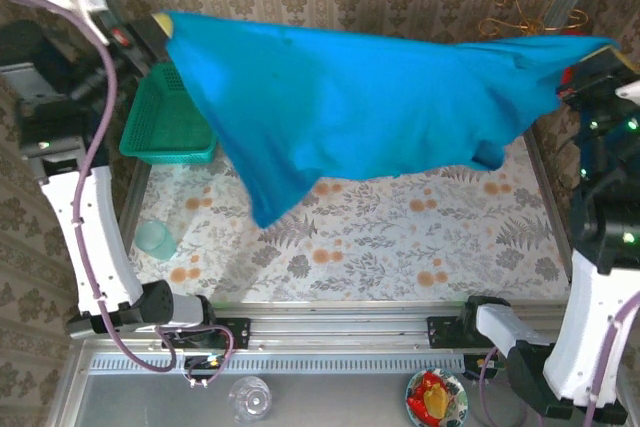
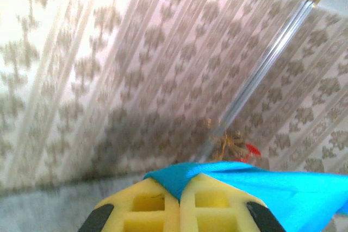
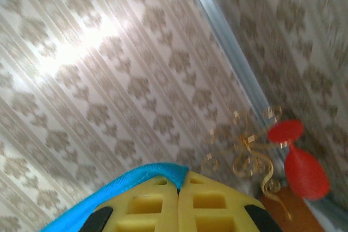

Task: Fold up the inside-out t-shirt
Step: Flatten out the T-shirt at the center of the table.

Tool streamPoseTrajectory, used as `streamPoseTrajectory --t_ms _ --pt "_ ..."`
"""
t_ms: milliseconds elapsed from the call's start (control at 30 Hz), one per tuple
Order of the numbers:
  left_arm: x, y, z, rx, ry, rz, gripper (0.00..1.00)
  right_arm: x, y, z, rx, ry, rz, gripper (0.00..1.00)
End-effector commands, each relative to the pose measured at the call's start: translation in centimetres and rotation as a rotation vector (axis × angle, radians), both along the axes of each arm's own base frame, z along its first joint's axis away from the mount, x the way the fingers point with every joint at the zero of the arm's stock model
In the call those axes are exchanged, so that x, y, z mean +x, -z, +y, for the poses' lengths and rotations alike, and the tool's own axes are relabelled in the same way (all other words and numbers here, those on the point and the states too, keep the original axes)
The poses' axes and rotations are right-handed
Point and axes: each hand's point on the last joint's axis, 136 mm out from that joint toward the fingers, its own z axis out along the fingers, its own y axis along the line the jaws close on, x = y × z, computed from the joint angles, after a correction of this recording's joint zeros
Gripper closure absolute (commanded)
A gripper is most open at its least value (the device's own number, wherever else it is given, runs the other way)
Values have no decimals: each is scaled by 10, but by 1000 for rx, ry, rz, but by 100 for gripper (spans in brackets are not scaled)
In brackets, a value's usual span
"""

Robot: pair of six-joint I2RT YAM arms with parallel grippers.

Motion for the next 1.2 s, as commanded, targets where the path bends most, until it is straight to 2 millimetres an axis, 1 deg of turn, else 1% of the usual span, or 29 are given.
streamPoseTrajectory --t_ms 0,33,67,100,167,200,233,267,333,367,433,500,600,667,800,867,933,967,1033,1067,1100,1167 --pt "-21 -10 6 4 -58 -19 100 26 27 -6 63 1 51 100" --pt "-14 -1 7 -21 -55 2 100 23 24 -7 55 11 47 100" --pt "-4 15 7 -57 -38 26 100 16 16 -10 38 36 37 100" --pt "7 33 4 -102 -15 51 100 6 7 -14 19 71 29 100" --pt "21 63 -5 -166 43 82 100 -18 -13 -21 -13 138 3 100" --pt "25 73 -7 -186 63 103 100 -27 -22 -22 -27 153 -19 100" --pt "26 75 -8 -189 75 115 100 -32 -27 -21 -31 157 -36 100" --pt "24 71 -7 -183 73 110 100 -35 -31 -19 -31 147 -51 100" --pt "13 53 -5 -151 53 63 100 -35 -32 -15 -24 120 -60 100" --pt "5 41 -5 -131 40 22 100 -37 -31 -14 -22 117 -60 100" --pt "-12 24 -6 -109 33 -41 100 -47 -32 -15 -21 133 -71 100" --pt "-29 8 -8 -105 32 -92 100 -69 -40 -14 -32 154 -115 100" --pt "-57 -8 -13 -90 46 -158 100 -103 -53 -11 -61 178 -184 100" --pt "-75 -13 -17 -68 59 -182 100 -125 -60 -10 -71 196 -216 100" --pt "-101 -16 -20 -38 37 -204 100 -153 -72 -9 -84 223 -279 100" --pt "-106 -19 -19 -39 32 -207 100 -156 -79 -8 -91 228 -298 100" --pt "-105 -22 -19 -43 32 -211 100 -149 -85 -8 -97 221 -290 100" --pt "-101 -23 -19 -44 32 -208 100 -142 -88 -9 -100 215 -281 100" --pt "-86 -19 -16 -47 25 -188 100 -126 -91 -9 -102 202 -263 100" --pt "-77 -16 -15 -52 26 -173 100 -114 -91 -10 -103 194 -250 100" --pt "-63 -11 -13 -64 33 -143 100 -102 -91 -11 -104 186 -235 100" --pt "-40 -1 -15 -81 73 -108 100 -74 -85 -13 -97 165 -195 100"
